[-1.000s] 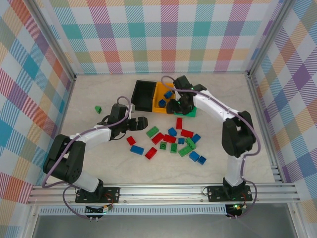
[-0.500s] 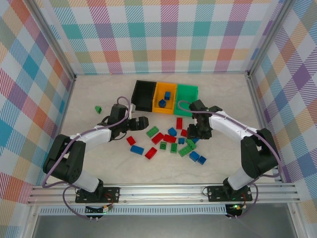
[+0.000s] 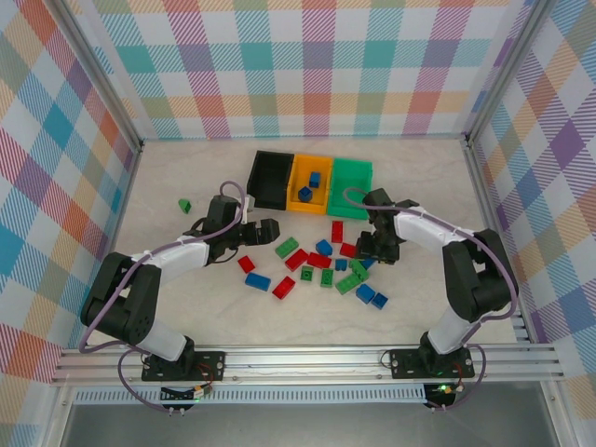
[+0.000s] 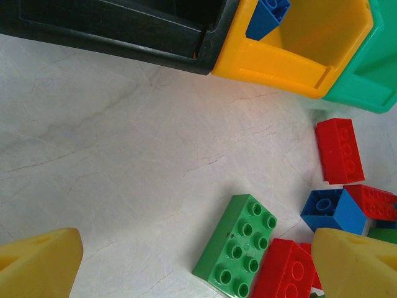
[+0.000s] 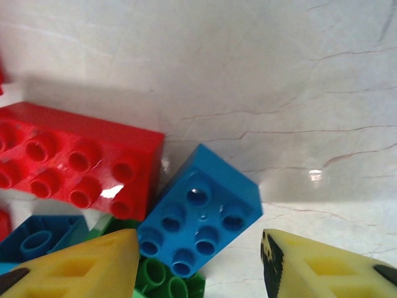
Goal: Sort the legos into containers by color
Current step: Pick up the lego from the center of the table.
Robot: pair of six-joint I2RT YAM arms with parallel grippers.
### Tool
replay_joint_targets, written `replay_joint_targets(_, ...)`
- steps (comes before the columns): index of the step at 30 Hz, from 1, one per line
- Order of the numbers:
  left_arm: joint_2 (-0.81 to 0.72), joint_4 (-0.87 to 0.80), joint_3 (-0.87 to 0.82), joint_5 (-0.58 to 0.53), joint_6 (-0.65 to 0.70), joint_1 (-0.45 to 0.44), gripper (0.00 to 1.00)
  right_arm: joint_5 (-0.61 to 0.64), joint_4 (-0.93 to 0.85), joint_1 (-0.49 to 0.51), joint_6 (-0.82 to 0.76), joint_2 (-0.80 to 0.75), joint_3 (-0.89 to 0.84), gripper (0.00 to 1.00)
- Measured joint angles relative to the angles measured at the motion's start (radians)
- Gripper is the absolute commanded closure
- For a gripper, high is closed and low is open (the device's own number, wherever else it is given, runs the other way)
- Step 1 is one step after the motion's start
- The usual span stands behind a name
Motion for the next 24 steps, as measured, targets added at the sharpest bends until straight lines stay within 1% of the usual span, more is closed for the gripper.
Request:
replay_joint_targets(5, -0.008, 0.0, 0.0, 0.0, 0.0, 0.0, 0.05, -0.018, 0.034, -0.016, 0.027, -0.014, -0.028, 0.44)
replay_joint_targets(9, -0.01, 0.0, 0.0, 0.0, -0.001, 0.0, 0.05, -0.056, 0.077, -0.019, 0.051, 0.001, -0.03, 0.44)
replay_joint_targets(13, -0.01, 0.0, 0.0, 0.0, -0.003, 0.001, 0.05, -0.097, 0.105, -0.023, 0.066, 0.027, -0.029, 0.46)
replay_joint_targets(14, -0.01, 0.0, 0.0, 0.0, -0.003, 0.002, 0.05, -0.105, 0.109, -0.023, 0.068, 0.029, -0.029, 0.48)
replay_joint_targets(17, -0.01, 0.0, 0.0, 0.0, -0.003, 0.002, 0.05, -0.119, 0.121, -0.023, 0.069, 0.028, -0.029, 0.62)
replay_joint_targets(19, -0.01, 0.0, 0.0, 0.0, -0.003, 0.002, 0.05, -0.122, 0.129, -0.023, 0.066, 0.025, -0.029, 0.69)
replay_joint_targets(24, -0.016, -0.002, 0.0, 0.0, -0.003, 0.005, 0.05, -0.076, 0.119, -0.018, 0.064, 0.004, -0.03, 0.75)
